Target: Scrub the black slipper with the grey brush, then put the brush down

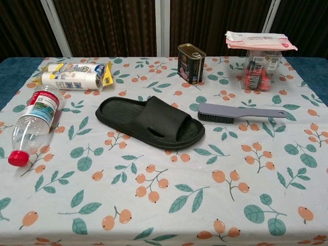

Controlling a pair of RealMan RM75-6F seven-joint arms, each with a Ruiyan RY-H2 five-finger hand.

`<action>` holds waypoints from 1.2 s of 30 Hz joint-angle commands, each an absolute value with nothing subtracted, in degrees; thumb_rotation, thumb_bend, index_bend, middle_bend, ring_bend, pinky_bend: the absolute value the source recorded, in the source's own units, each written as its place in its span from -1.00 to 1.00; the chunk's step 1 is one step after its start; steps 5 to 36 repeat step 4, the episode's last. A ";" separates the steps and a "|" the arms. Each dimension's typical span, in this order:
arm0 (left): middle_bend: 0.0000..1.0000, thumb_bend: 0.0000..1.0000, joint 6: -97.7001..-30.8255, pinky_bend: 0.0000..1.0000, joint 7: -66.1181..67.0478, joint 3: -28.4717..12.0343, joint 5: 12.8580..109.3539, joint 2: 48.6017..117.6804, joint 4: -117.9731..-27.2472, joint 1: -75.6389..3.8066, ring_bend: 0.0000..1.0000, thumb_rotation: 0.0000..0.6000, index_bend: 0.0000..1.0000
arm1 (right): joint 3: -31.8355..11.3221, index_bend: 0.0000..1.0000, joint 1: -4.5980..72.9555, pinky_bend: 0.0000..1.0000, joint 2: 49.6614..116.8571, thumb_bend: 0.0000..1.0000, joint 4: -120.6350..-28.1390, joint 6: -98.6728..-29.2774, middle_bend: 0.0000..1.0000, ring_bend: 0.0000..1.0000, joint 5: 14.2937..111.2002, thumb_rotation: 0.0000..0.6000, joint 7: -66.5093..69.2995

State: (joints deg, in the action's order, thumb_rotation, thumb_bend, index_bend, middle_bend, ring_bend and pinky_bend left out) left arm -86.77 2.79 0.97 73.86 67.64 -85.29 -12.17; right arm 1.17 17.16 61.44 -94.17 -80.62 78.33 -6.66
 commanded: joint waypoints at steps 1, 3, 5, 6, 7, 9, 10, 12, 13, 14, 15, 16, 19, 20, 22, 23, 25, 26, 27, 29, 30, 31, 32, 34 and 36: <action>-0.72 -0.57 -90.90 -0.69 5.64 2.36 74.42 68.69 -87.33 -7.95 -0.84 1.00 -0.70 | 2.68 -1.00 12.22 -0.86 62.25 -0.69 -94.14 -86.13 -0.93 -1.00 81.09 1.00 -4.72; -0.72 -0.58 -92.20 -0.69 6.23 2.54 74.68 68.90 -88.11 -6.44 -0.84 1.00 -0.70 | 2.81 -1.00 10.76 -0.87 62.53 -0.69 -94.45 -87.55 -0.92 -1.00 81.53 1.00 -5.03; -0.72 -0.58 -92.51 -0.69 6.56 2.57 74.90 68.94 -88.50 -6.04 -0.84 1.00 -0.70 | 2.84 -1.00 10.31 -0.87 62.56 -0.70 -94.71 -87.83 -0.92 -1.00 81.61 1.00 -5.18; -0.72 -0.58 -92.51 -0.69 6.56 2.57 74.90 68.94 -88.50 -6.04 -0.84 1.00 -0.70 | 2.84 -1.00 10.31 -0.87 62.56 -0.70 -94.71 -87.83 -0.92 -1.00 81.61 1.00 -5.18; -0.72 -0.58 -92.51 -0.69 6.56 2.57 74.90 68.94 -88.50 -6.04 -0.84 1.00 -0.70 | 2.84 -1.00 10.31 -0.87 62.56 -0.70 -94.71 -87.83 -0.92 -1.00 81.61 1.00 -5.18; -0.72 -0.58 -92.51 -0.69 6.56 2.57 74.90 68.94 -88.50 -6.04 -0.84 1.00 -0.70 | 2.84 -1.00 10.31 -0.87 62.56 -0.70 -94.71 -87.83 -0.92 -1.00 81.61 1.00 -5.18; -0.72 -0.58 -92.51 -0.69 6.56 2.57 74.90 68.94 -88.50 -6.04 -0.84 1.00 -0.70 | 2.84 -1.00 10.31 -0.87 62.56 -0.70 -94.71 -87.83 -0.92 -1.00 81.61 1.00 -5.18; -0.72 -0.58 -92.51 -0.69 6.56 2.57 74.90 68.94 -88.50 -6.04 -0.84 1.00 -0.70 | 2.84 -1.00 10.31 -0.87 62.56 -0.70 -94.71 -87.83 -0.92 -1.00 81.61 1.00 -5.18; -0.72 -0.58 -92.51 -0.69 6.56 2.57 74.90 68.94 -88.50 -6.04 -0.84 1.00 -0.70 | 2.84 -1.00 10.31 -0.87 62.56 -0.70 -94.71 -87.83 -0.92 -1.00 81.61 1.00 -5.18; -0.72 -0.58 -92.51 -0.69 6.56 2.57 74.90 68.94 -88.50 -6.04 -0.84 1.00 -0.70 | 2.84 -1.00 10.31 -0.87 62.56 -0.70 -94.71 -87.83 -0.92 -1.00 81.61 1.00 -5.18; -0.72 -0.58 -92.51 -0.69 6.56 2.57 74.90 68.94 -88.50 -6.04 -0.84 1.00 -0.70 | 2.84 -1.00 10.31 -0.87 62.56 -0.70 -94.71 -87.83 -0.92 -1.00 81.61 1.00 -5.18; -0.72 -0.58 -92.51 -0.69 6.56 2.57 74.90 68.94 -88.50 -6.04 -0.84 1.00 -0.70 | 2.84 -1.00 10.31 -0.87 62.56 -0.70 -94.71 -87.83 -0.92 -1.00 81.61 1.00 -5.18; -0.72 -0.58 -92.51 -0.69 6.56 2.57 74.90 68.94 -88.50 -6.04 -0.84 1.00 -0.70 | 2.84 -1.00 10.31 -0.87 62.56 -0.70 -94.71 -87.83 -0.92 -1.00 81.61 1.00 -5.18; -0.72 -0.58 -92.51 -0.69 6.56 2.57 74.90 68.94 -88.50 -6.04 -0.84 1.00 -0.70 | 2.84 -1.00 10.31 -0.87 62.56 -0.70 -94.71 -87.83 -0.92 -1.00 81.61 1.00 -5.18; -0.72 -0.58 -92.51 -0.69 6.56 2.57 74.90 68.94 -88.50 -6.04 -0.84 1.00 -0.70 | 2.84 -1.00 10.31 -0.87 62.56 -0.70 -94.71 -87.83 -0.92 -1.00 81.61 1.00 -5.18; -0.72 -0.58 -92.51 -0.69 6.56 2.57 74.90 68.94 -88.50 -6.04 -0.84 1.00 -0.70 | 2.84 -1.00 10.31 -0.87 62.56 -0.70 -94.71 -87.83 -0.92 -1.00 81.61 1.00 -5.18; -0.72 -0.58 -92.51 -0.69 6.56 2.57 74.90 68.94 -88.50 -6.04 -0.84 1.00 -0.70 | 2.84 -1.00 10.31 -0.87 62.56 -0.70 -94.71 -87.83 -0.92 -1.00 81.61 1.00 -5.18; -0.72 -0.58 -92.51 -0.69 6.56 2.57 74.90 68.94 -88.50 -6.04 -0.84 1.00 -0.70 | 2.84 -1.00 10.31 -0.87 62.56 -0.70 -94.71 -87.83 -0.92 -1.00 81.61 1.00 -5.18; -0.72 -0.58 -92.51 -0.69 6.56 2.57 74.90 68.94 -88.50 -6.04 -0.84 1.00 -0.70 | 2.84 -1.00 10.31 -0.87 62.56 -0.70 -94.71 -87.83 -0.92 -1.00 81.61 1.00 -5.18; -0.72 -0.58 -92.51 -0.69 6.56 2.57 74.90 68.94 -88.50 -6.04 -0.84 1.00 -0.70 | 2.84 -1.00 10.31 -0.87 62.56 -0.70 -94.71 -87.83 -0.92 -1.00 81.61 1.00 -5.18; -0.72 -0.58 -92.51 -0.69 6.56 2.57 74.90 68.94 -88.50 -6.04 -0.84 1.00 -0.70 | 2.84 -1.00 10.31 -0.87 62.56 -0.70 -94.71 -87.83 -0.92 -1.00 81.61 1.00 -5.18; -0.72 -0.58 -92.51 -0.69 6.56 2.57 74.90 68.94 -88.50 -6.04 -0.84 1.00 -0.70 | 2.84 -1.00 10.31 -0.87 62.56 -0.70 -94.71 -87.83 -0.92 -1.00 81.61 1.00 -5.18; -0.72 -0.58 -92.51 -0.69 6.56 2.57 74.90 68.94 -88.50 -6.04 -0.84 1.00 -0.70 | 2.84 -1.00 10.31 -0.87 62.56 -0.70 -94.71 -87.83 -0.92 -1.00 81.61 1.00 -5.18; -0.72 -0.58 -92.51 -0.69 6.56 2.57 74.90 68.94 -88.50 -6.04 -0.84 1.00 -0.70 | 2.84 -1.00 10.31 -0.87 62.56 -0.70 -94.71 -87.83 -0.92 -1.00 81.61 1.00 -5.18; -0.72 -0.58 -92.51 -0.69 6.56 2.57 74.90 68.94 -88.50 -6.04 -0.84 1.00 -0.70 | 2.84 -1.00 10.31 -0.87 62.56 -0.70 -94.71 -87.83 -0.92 -1.00 81.61 1.00 -5.18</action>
